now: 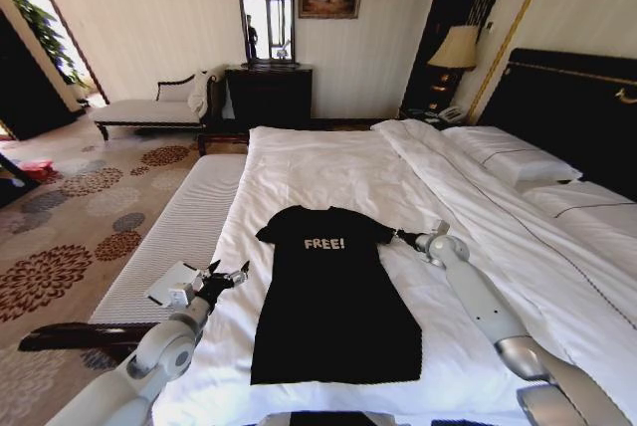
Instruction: Fold the clothes on the bed.
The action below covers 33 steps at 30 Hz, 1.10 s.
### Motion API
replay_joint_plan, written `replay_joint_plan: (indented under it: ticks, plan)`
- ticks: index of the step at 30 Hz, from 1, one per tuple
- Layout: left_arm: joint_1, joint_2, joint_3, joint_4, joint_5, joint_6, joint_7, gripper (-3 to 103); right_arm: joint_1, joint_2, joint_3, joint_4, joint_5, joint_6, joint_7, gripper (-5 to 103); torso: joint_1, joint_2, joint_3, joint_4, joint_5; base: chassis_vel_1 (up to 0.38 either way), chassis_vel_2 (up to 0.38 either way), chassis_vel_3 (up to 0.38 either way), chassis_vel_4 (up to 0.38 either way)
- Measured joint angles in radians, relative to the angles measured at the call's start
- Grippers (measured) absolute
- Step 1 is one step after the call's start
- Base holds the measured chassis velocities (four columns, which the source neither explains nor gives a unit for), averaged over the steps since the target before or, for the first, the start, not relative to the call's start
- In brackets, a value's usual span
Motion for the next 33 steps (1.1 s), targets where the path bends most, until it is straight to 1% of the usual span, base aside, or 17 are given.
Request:
replay_joint_plan:
  ticks: [1, 5, 7, 10, 12, 15, 21, 25, 33]
  plan:
    - [0.0, 0.0, 0.0, 0.0, 0.0, 0.0, 0.0, 100, 0.0, 0.0, 0.0, 0.0, 0.0, 0.0, 0.0, 0, 0.0, 0.0, 0.0, 0.0, 0.0, 0.0, 0.0, 0.0, 0.0]
    - [-0.009, 0.009, 0.001, -0.004, -0.007, 0.001, -0.002, 100, 0.028, -0.005, -0.042, -0.017, -0.081, 0.035, -0.035, 0, 0.0, 0.0, 0.0, 0.0003, 0.0, 0.0, 0.0, 0.0, 0.0]
    - [-0.007, 0.01, 0.001, -0.005, -0.007, 0.001, -0.003, 100, 0.032, -0.007, -0.048, -0.022, -0.09, 0.038, -0.04, 0, 0.0, 0.0, 0.0, 0.0002, 0.0002, 0.0, 0.0, 0.0, 0.0]
    - [0.009, 0.01, -0.006, -0.009, -0.006, 0.001, -0.002, 100, 0.043, -0.018, -0.061, -0.039, -0.132, 0.05, -0.065, 0, 0.0, 0.0, 0.0, 0.0001, 0.0002, 0.0, 0.0, 0.0, 0.0]
    - [0.015, 0.008, -0.008, -0.009, -0.003, 0.001, -0.001, 100, 0.046, -0.022, -0.063, -0.047, -0.138, 0.054, -0.072, 0, 0.0, 0.0, 0.0, 0.0, 0.0002, 0.0, 0.0, 0.0, 0.0]
    - [0.02, 0.001, -0.007, -0.01, 0.002, 0.001, 0.001, 100, 0.054, -0.027, -0.065, -0.067, -0.122, 0.057, -0.075, 0, 0.0, 0.0, 0.0, 0.0001, 0.0002, 0.0, 0.0, 0.0, 0.0]
    - [0.025, -0.003, -0.003, -0.012, 0.008, 0.001, 0.002, 100, 0.063, -0.038, -0.079, -0.089, -0.152, 0.077, -0.099, 0, 0.0, 0.0, 0.0, -0.0002, 0.0002, 0.0, 0.0, 0.0, 0.0]
    - [0.034, -0.004, -0.004, -0.016, 0.011, 0.001, 0.004, 100, 0.073, -0.04, -0.107, -0.103, -0.188, 0.107, -0.127, 0, 0.0, 0.0, 0.0, 0.0001, 0.0, 0.0, 0.0, 0.0, 0.0]
    - [0.046, -0.006, -0.009, -0.022, 0.016, 0.0, 0.006, 100, 0.063, -0.036, -0.113, -0.079, -0.206, 0.11, -0.127, 0, 0.0, 0.0, 0.0, 0.0001, 0.0002, 0.0, 0.0, 0.0, 0.0]
